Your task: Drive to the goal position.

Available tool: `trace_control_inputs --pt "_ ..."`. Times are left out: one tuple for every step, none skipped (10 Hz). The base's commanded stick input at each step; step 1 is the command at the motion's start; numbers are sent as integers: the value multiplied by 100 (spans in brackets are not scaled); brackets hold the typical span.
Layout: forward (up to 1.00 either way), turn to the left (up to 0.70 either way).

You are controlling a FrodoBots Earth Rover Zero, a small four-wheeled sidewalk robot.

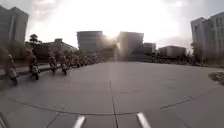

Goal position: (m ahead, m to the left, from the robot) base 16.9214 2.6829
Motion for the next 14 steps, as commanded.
trace_control_inputs --pt "100 0" --pt "100 0" --pt "100 0" --pt "100 0" --pt "100 0" --pt "100 0" --pt "100 0" --pt "100 0" --pt "100 0" --pt "100 0" --pt "100 0" --pt "100 0" --pt "100 0" --pt "100 0"
